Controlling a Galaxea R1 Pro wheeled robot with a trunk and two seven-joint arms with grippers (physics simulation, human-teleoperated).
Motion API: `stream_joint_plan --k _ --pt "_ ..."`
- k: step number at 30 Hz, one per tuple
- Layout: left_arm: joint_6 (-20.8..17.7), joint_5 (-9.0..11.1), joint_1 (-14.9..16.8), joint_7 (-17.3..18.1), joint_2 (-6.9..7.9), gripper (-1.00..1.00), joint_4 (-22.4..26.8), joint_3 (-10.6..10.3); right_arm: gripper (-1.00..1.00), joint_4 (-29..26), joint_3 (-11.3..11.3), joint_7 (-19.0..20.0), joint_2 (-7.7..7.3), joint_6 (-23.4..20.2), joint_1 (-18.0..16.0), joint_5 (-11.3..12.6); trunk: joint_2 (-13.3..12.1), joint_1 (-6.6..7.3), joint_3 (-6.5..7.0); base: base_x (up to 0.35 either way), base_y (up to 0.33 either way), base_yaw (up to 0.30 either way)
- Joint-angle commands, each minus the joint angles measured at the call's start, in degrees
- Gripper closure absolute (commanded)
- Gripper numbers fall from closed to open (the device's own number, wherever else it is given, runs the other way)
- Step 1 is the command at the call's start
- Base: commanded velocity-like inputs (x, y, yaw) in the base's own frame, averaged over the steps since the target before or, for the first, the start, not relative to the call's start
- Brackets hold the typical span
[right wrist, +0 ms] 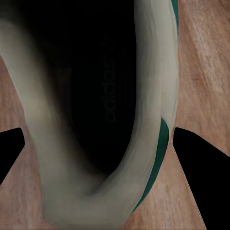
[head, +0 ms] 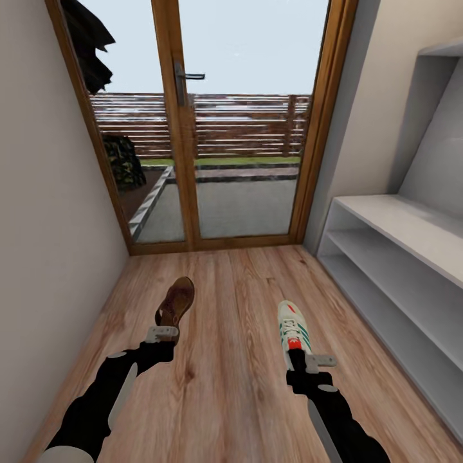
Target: Pick up the two gym shoes and the two sandals from the corridor floor and place them onto the hallstand (shoe rack) in the corridor, making sure they are on the rack and not on the floor. Arrange them so the two gym shoes are next to each other and the two sandals are next to each other.
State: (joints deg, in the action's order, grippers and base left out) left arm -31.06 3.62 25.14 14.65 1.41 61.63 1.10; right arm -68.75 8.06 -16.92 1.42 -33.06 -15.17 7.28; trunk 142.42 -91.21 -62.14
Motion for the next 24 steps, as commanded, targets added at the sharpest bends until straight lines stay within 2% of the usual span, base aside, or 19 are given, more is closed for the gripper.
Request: stream_joint_plan --k 1,24 --pt "-0.5 0.3 0.0 0.3 -0.01 1.0 0.1 0.1 1.0 -0.1 0.1 -0.6 -0.02 -0.2 0.0 0.5 0.0 -0.02 -0.05 0.346 0.0 -0.003" --pt "-0.6 0.0 0.0 0.3 0.21 1.0 0.0 0.1 1.0 0.1 0.1 -0.4 -0.02 -0.1 0.0 0.6 0.0 -0.02 -0.05 0.346 0.018 0.0"
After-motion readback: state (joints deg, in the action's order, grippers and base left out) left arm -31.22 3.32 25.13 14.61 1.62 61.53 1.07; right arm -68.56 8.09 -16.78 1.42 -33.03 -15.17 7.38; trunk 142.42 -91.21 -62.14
